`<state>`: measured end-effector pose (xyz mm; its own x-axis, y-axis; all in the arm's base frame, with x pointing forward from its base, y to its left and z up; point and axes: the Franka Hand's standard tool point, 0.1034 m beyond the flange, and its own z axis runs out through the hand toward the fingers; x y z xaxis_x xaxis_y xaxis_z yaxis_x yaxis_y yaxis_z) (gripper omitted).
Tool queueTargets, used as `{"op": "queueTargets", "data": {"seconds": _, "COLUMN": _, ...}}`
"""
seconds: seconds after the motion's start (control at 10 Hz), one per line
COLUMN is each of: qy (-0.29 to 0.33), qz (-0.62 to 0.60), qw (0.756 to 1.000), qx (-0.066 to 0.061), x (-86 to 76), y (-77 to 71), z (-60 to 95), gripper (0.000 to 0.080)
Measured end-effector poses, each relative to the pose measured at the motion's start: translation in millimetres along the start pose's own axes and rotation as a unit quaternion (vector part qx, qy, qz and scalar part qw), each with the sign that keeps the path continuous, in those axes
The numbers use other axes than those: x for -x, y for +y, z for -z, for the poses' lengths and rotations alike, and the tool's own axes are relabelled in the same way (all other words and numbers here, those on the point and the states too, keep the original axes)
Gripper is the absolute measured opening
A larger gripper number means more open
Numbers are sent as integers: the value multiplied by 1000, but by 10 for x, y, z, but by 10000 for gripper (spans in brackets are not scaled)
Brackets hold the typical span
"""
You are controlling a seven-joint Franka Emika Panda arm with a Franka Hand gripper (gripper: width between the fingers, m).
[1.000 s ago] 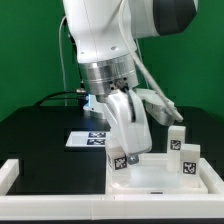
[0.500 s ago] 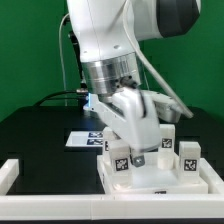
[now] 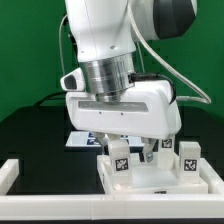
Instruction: Assemble square table
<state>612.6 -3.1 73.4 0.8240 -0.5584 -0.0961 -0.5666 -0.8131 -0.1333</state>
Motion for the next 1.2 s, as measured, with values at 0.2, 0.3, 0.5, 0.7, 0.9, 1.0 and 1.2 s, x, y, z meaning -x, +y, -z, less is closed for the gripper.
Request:
{"op": "queueTargets", "data": {"seconds": 0.2, "qy": 64, "qz": 222, "qw": 973, "qx": 13, "x": -96, "y": -69, "z": -8, "gripper": 649}}
{"op": "queueTargets", "data": {"seconds": 0.3, "qy": 65, "qz": 240, "qw": 969, "qx": 14, "x": -125, "y": -48, "z": 7, "gripper": 649}}
{"op": "queueTargets", "data": {"seconds": 0.5, "qy": 65, "qz": 210, "qw": 975, "qx": 12, "x": -123, "y": -46, "z": -1, "gripper": 632}}
{"op": "queueTargets", "data": {"seconds": 0.7, "qy": 65, "qz": 158, "qw": 985, "qx": 9, "x": -121, "y": -46, "z": -7, "gripper": 282}}
{"op": "queueTargets", "data": {"seconds": 0.9, "qy": 65, "qz": 84, "qw": 994, "qx": 4, "x": -116, "y": -49, "z": -16, "gripper": 287}}
{"op": "queueTargets", "data": {"seconds": 1.0, "qy": 66, "qz": -14, "qw": 998, "qx": -2, "x": -119, "y": -71, "z": -25, "gripper": 287}}
{"op": "queueTargets", "data": {"seconds": 1.2, "qy": 62, "qz": -198, "qw": 978, "qx": -16, "x": -131, "y": -90, "z": -30, "gripper": 287}}
